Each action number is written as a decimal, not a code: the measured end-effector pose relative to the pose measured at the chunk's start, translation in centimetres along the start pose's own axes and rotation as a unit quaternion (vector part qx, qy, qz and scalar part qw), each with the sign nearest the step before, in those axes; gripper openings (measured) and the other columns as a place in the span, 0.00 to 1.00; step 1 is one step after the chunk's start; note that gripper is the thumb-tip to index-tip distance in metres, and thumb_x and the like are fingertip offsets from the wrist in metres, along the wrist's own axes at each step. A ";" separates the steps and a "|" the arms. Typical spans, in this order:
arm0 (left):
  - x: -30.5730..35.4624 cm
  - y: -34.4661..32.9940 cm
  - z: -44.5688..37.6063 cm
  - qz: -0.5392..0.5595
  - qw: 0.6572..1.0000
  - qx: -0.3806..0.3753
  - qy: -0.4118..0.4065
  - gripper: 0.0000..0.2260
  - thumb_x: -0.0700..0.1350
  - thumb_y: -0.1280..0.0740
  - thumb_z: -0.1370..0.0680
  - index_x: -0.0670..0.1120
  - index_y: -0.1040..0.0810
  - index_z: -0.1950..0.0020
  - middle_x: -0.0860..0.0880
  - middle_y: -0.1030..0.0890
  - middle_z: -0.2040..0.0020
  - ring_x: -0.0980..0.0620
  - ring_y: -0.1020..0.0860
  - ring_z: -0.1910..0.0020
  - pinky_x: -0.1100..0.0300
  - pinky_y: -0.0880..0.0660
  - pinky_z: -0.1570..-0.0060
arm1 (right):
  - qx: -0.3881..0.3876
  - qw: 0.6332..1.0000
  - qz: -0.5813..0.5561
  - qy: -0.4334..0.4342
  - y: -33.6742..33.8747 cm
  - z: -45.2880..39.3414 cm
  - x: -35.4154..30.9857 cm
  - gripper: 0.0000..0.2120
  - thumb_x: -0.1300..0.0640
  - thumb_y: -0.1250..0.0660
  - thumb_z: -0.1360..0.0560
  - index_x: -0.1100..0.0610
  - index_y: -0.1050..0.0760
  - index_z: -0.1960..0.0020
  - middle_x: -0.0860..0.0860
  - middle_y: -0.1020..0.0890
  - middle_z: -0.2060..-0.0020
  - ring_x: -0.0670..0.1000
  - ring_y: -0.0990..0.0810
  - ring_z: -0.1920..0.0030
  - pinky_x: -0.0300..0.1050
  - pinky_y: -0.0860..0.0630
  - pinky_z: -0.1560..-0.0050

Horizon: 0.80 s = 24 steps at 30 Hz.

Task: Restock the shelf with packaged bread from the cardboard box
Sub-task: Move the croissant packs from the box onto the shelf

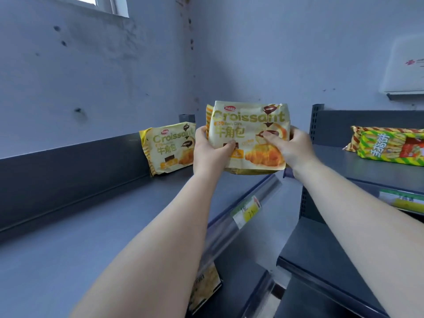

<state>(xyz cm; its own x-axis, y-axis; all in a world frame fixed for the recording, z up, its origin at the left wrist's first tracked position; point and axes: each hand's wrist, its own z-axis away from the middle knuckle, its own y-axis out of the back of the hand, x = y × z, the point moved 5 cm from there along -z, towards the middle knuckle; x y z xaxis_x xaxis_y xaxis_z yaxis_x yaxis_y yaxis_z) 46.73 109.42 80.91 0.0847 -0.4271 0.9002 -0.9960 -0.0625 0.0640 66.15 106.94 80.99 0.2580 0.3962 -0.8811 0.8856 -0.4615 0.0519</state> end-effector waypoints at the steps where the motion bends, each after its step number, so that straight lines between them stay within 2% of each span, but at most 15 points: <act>1: -0.4 0.4 -1.1 -0.013 1.000 0.013 0.006 0.22 0.44 0.27 0.30 0.49 0.33 0.41 0.57 0.24 0.56 0.53 0.21 0.55 0.51 0.20 0.53 | -0.021 1.000 -0.017 -0.004 -1.2 -1.4 0.7 0.07 0.52 0.26 0.30 0.49 0.24 0.57 0.50 0.17 0.55 0.53 0.18 0.52 0.50 0.19 0.49; 3: -0.9 1.7 -3.0 -0.061 0.997 0.038 0.009 0.22 0.45 0.26 0.30 0.49 0.34 0.43 0.57 0.24 0.57 0.55 0.22 0.56 0.51 0.20 0.52 | -0.078 0.995 -0.062 -0.014 -3.9 -3.9 1.8 0.06 0.55 0.27 0.30 0.51 0.24 0.56 0.48 0.18 0.57 0.49 0.18 0.56 0.40 0.19 0.57; 5: -1.2 3.5 -4.5 -0.117 0.991 0.062 0.008 0.23 0.47 0.26 0.30 0.50 0.36 0.44 0.57 0.24 0.56 0.54 0.22 0.55 0.52 0.21 0.51 | -0.150 0.984 -0.090 -0.016 -7.1 -6.1 2.8 0.07 0.57 0.28 0.29 0.54 0.24 0.53 0.49 0.18 0.56 0.48 0.18 0.56 0.37 0.19 0.60; 8: -1.6 6.3 -5.7 -0.174 0.979 0.097 0.031 0.23 0.46 0.27 0.29 0.47 0.39 0.43 0.53 0.23 0.50 0.52 0.22 0.52 0.59 0.23 0.58 | -0.246 0.965 -0.090 0.004 -12.0 -8.7 3.7 0.15 0.56 0.27 0.29 0.58 0.27 0.45 0.50 0.19 0.52 0.52 0.19 0.51 0.42 0.20 0.53; 11: -2.4 8.2 -5.8 -0.221 0.965 0.136 0.048 0.21 0.44 0.29 0.27 0.47 0.39 0.43 0.53 0.24 0.48 0.55 0.24 0.54 0.65 0.26 0.63 | -0.329 0.943 -0.045 0.028 -15.7 -10.5 4.7 0.25 0.53 0.25 0.32 0.57 0.31 0.40 0.52 0.20 0.44 0.52 0.20 0.45 0.50 0.23 0.43; 13: -3.5 9.0 -5.9 -0.257 0.952 0.141 0.082 0.20 0.44 0.30 0.26 0.47 0.40 0.43 0.52 0.25 0.47 0.53 0.24 0.52 0.60 0.25 0.59 | -0.386 0.922 -0.013 0.031 -17.6 -11.2 5.9 0.27 0.51 0.24 0.33 0.54 0.33 0.40 0.51 0.21 0.42 0.53 0.21 0.42 0.54 0.25 0.39; 16: -5.4 10.1 -5.4 -0.275 0.938 0.136 0.161 0.20 0.44 0.31 0.25 0.47 0.39 0.41 0.49 0.24 0.43 0.48 0.23 0.44 0.49 0.22 0.49 | -0.462 0.886 0.015 0.038 -19.5 -11.0 6.9 0.36 0.46 0.21 0.39 0.53 0.33 0.37 0.48 0.20 0.42 0.51 0.21 0.42 0.53 0.27 0.36; 19: -5.6 11.2 -5.0 -0.271 0.932 0.149 0.188 0.21 0.44 0.30 0.26 0.47 0.37 0.38 0.48 0.23 0.41 0.47 0.23 0.42 0.46 0.22 0.47 | -0.485 0.874 0.008 0.031 -20.6 -11.1 6.9 0.35 0.49 0.21 0.38 0.53 0.31 0.36 0.47 0.20 0.44 0.50 0.21 0.43 0.51 0.26 0.38; 22: -5.3 11.7 -4.9 -0.275 0.930 0.131 0.204 0.21 0.44 0.31 0.25 0.48 0.37 0.38 0.49 0.24 0.40 0.48 0.24 0.42 0.48 0.22 0.49 | -0.495 0.868 0.023 0.013 -21.2 -11.5 6.0 0.37 0.51 0.19 0.41 0.54 0.31 0.37 0.49 0.19 0.44 0.52 0.20 0.44 0.53 0.24 0.39; 24: -5.1 11.8 -4.9 -0.284 0.928 0.115 0.210 0.21 0.44 0.32 0.25 0.48 0.37 0.37 0.49 0.24 0.40 0.48 0.24 0.41 0.49 0.22 0.51 | -0.487 0.873 0.031 0.014 -21.4 -11.6 5.1 0.34 0.53 0.20 0.40 0.55 0.32 0.39 0.50 0.20 0.45 0.52 0.21 0.45 0.52 0.24 0.41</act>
<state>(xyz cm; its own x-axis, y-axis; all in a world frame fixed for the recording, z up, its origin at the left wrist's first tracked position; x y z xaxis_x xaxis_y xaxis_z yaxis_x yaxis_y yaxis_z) 34.40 115.26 79.15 0.5276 0.1203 0.8410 -0.7574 -0.3817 0.5297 52.97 128.11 80.84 0.3150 0.4196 -0.8513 0.7746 0.4047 0.4861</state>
